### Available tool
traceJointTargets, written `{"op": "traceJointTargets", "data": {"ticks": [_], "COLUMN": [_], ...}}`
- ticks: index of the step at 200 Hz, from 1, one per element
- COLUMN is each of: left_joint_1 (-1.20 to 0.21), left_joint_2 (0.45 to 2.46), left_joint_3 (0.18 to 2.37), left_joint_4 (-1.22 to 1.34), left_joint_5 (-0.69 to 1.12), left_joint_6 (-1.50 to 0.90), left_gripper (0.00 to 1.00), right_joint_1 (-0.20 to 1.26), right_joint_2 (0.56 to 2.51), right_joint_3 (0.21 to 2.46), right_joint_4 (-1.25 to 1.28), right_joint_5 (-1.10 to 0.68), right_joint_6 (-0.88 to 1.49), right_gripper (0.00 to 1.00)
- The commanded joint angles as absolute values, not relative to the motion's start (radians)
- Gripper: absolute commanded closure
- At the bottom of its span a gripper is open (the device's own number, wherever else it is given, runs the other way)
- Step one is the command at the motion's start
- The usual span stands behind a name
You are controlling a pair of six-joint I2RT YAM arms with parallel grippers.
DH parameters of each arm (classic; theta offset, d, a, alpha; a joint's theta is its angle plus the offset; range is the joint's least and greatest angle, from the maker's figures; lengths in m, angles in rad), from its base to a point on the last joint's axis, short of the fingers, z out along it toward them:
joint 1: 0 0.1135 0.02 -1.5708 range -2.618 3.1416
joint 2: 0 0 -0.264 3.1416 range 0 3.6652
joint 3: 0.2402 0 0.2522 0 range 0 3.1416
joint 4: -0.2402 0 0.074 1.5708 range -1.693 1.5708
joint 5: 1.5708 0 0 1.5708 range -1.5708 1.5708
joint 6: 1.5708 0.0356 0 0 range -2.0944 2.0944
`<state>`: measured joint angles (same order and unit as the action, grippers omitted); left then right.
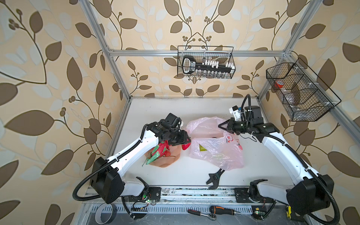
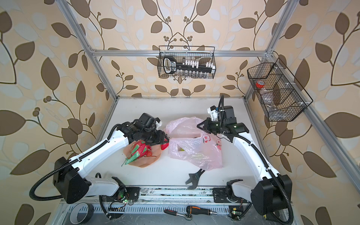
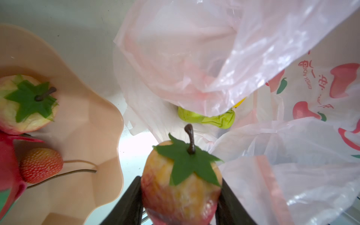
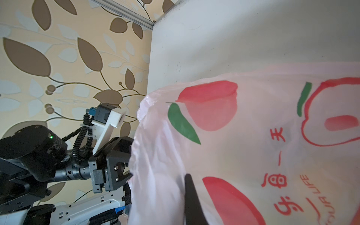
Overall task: Place the fruits into the plastic bag
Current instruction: Place the fruit in the plastic bag.
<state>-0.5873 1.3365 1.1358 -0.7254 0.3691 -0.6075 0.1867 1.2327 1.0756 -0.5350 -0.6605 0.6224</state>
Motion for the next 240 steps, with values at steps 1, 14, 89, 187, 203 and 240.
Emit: {"op": "traceJointTargets", "data": {"ticks": [1,14,89,187,203,240], "left_joint_1": [-0.576,-0.577,-0.585,-0.652,-0.663,-0.697], "left_joint_2": [1.301,1.301,1.288,1.339,1.358,1.417], "left_joint_3": [1.125,1.113,1.041,1.052,1.058,1.078], "left_joint_4": [-0.652,-0.628,-0.472,-0.4,-0.385,-0.328], "left_joint_5": [0.423,0.437,0.517,0.52,0.52,0.525], "left_joint_6": [-0.667,-0.683,-0.761,-0.795,-0.802,-0.839], "left_gripper": [0.63,0.64,0.65,0.65,0.65,0.65], "right_joint_1": [0.184,0.183,0.184,0.183,0.184,0.184], "right_joint_2": [1.239,1.24,1.247,1.258,1.258,1.261], "right_joint_3": [1.108,1.108,1.106,1.106,1.107,1.105], "right_joint_4": [-0.543,-0.544,-0.54,-0.534,-0.533,-0.53], "right_joint_5": [-0.656,-0.658,-0.663,-0.668,-0.668,-0.67], "right_joint_6": [0.598,0.597,0.597,0.596,0.598,0.597], "right_gripper": [1.0,1.0,1.0,1.0,1.0,1.0]}}
